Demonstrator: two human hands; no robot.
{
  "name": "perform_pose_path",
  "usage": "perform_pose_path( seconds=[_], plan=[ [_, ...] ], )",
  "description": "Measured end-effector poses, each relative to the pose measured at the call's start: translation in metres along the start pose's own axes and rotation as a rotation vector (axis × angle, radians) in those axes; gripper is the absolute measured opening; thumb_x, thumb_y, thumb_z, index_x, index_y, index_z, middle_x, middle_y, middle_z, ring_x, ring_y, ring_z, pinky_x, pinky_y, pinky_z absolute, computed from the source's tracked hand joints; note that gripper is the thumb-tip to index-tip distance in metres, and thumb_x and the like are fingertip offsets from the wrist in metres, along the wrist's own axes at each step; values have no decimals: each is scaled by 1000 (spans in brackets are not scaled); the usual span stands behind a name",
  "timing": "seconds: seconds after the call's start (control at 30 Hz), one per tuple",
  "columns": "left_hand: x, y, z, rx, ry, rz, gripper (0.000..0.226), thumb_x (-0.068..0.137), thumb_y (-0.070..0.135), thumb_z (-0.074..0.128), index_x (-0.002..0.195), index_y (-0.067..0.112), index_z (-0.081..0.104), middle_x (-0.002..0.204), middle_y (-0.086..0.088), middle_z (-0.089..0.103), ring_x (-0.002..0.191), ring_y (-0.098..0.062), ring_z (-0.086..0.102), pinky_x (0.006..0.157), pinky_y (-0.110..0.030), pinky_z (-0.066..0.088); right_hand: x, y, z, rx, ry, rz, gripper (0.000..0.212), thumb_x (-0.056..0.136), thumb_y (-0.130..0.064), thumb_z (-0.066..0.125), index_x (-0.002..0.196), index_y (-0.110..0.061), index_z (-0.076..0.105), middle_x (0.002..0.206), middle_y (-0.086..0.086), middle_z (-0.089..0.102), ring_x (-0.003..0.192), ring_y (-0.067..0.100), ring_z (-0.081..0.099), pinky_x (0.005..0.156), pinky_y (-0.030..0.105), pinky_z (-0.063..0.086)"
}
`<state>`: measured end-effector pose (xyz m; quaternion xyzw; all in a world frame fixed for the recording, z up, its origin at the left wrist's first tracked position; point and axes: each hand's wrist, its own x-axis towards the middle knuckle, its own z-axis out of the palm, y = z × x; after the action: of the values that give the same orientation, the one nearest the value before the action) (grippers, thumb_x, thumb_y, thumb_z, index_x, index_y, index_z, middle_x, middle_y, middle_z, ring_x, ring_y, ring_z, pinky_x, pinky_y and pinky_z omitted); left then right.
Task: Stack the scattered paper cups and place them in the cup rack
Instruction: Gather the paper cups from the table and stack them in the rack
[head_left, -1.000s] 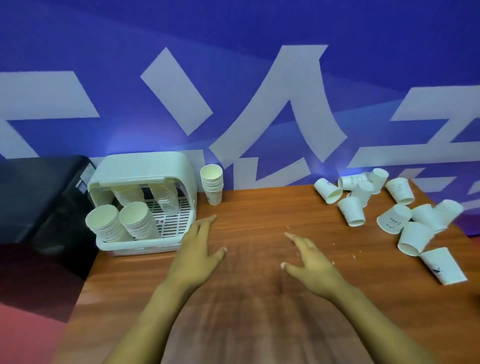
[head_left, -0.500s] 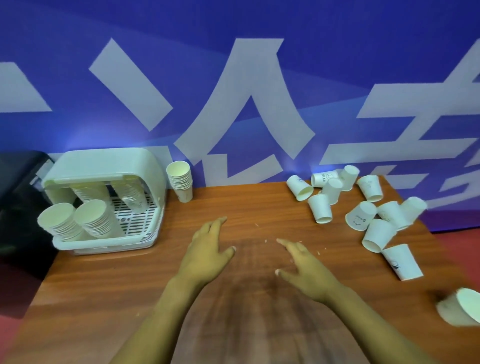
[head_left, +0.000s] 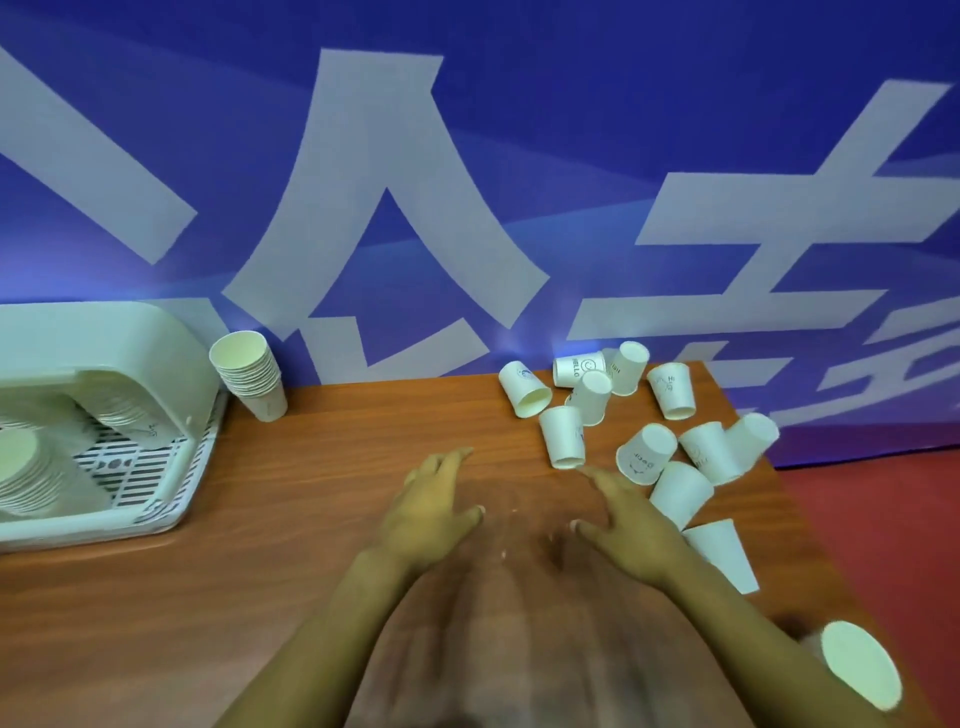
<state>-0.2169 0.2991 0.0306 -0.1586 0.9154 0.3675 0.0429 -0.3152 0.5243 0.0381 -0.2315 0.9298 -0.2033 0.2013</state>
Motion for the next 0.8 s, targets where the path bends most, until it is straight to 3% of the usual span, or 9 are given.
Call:
perform_pose_path(
  seconds=[0.3,0.6,0.8],
  plan=[
    [78,61,66,-15,-35,-113,75,84,33,63,147,31,22,146,1,33,135,-22,33,112,-36,30,76,101,-58,-6,28,38,82,78,-29,72,145,-28,27,147,3,34,132,24,37,102,38,40],
    [143,74,104,-6,-14,-202,73,84,34,63,146,24,26,145,-5,34,135,-27,34,109,-35,32,120,152,-53,80,-3,59,87,75,-28,74,146,-27,23,144,1,37,129,25,40,101,37,37],
    [177,68,139,-4,-38,-281,78,90,46,53,151,34,5,159,-10,-3,146,-28,12,113,-37,29,139,168,-39,174,5,72,93,68,-20,77,145,-27,26,142,-1,41,128,22,42,103,35,37]
  ],
)
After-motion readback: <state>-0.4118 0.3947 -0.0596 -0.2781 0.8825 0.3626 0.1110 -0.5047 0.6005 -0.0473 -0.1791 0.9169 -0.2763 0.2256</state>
